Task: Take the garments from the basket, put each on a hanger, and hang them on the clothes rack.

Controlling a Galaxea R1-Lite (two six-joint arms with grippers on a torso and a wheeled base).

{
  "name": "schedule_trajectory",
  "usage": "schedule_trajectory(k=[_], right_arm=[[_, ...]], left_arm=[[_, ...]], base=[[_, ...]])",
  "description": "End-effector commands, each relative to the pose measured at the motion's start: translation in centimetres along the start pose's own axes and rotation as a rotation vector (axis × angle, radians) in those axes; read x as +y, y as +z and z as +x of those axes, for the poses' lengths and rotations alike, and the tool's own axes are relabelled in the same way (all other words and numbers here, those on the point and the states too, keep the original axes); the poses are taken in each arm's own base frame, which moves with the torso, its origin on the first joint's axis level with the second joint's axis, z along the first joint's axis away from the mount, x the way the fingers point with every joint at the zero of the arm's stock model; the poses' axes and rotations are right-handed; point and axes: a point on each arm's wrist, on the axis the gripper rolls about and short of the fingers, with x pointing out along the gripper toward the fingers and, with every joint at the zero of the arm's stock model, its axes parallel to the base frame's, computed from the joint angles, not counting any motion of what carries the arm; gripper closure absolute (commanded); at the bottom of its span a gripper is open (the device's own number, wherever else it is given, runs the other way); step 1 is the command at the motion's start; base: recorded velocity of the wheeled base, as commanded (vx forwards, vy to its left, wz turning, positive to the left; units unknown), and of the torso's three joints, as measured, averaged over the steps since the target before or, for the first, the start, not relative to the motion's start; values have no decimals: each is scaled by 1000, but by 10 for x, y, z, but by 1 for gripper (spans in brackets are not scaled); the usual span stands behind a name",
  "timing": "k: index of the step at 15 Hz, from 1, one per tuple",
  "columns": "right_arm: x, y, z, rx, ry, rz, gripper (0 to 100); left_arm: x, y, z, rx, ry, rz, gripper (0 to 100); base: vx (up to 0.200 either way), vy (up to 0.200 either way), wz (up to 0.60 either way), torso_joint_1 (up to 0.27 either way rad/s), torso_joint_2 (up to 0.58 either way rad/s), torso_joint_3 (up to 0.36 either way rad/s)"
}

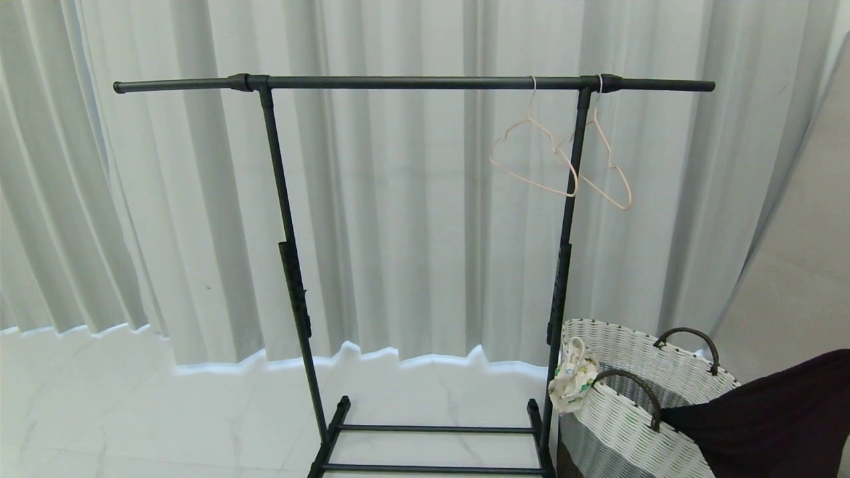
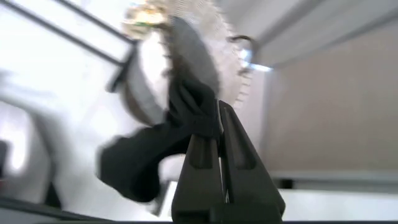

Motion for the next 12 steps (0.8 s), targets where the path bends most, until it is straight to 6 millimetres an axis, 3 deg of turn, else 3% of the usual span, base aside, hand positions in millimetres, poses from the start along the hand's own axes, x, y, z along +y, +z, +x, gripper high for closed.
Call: schedule_trajectory(k=[1,8,12], right_arm=[[14,8,13,8,111,-14,100],[68,53,54,-90,342,-22,100],[80,65,62,-120,372,-46,100]], left_arm=[[0,0,0,1,-1,5,0],[0,0,0,-1,-4,72,0],[0,0,0,-5,-14,89,0]], base=[[0,0,0,0,0,0],[0,0,0,0,0,0],[0,0,0,0,0,0]])
